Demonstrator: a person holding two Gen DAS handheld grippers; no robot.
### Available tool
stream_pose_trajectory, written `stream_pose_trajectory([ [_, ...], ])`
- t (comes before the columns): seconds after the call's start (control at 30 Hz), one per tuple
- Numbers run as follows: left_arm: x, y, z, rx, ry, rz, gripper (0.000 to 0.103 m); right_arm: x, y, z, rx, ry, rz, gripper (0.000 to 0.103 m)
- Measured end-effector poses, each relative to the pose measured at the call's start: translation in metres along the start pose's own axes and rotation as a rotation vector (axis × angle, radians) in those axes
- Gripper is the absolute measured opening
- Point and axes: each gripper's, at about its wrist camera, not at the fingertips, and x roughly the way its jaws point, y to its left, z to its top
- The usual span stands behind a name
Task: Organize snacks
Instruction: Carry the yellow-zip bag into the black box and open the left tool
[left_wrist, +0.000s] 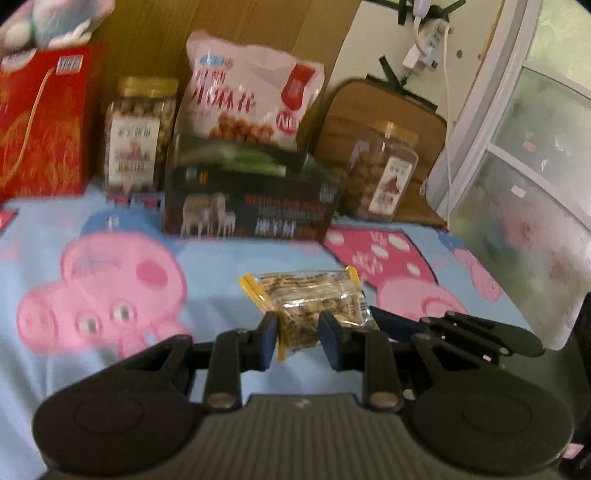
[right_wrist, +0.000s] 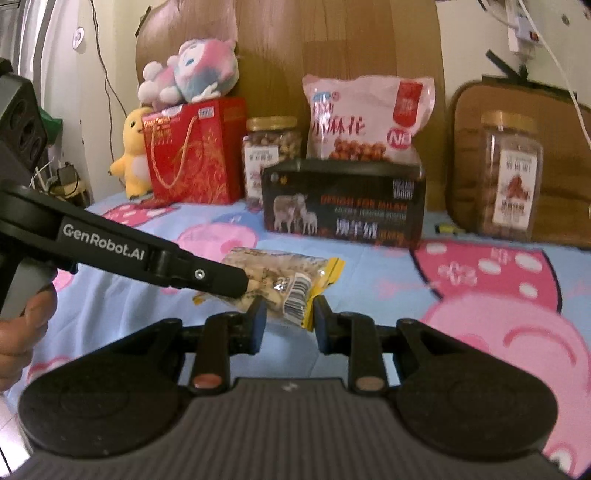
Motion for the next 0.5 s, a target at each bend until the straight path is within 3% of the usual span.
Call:
stream_pose_trajectory([
  [0.3, 0.037, 0.015, 0.09, 0.064, -0.125, 0.067, 0.026, 0.052, -0.025, 0.069, -0.05, -0.131, -0.035, 0.03],
  [0.5, 0.092, 0.039, 0.129, 0.038, -0.105, 0.126, 0.026, 0.115, -0.053, 0.097, -0.003, -0.103, -0.053, 0.03],
])
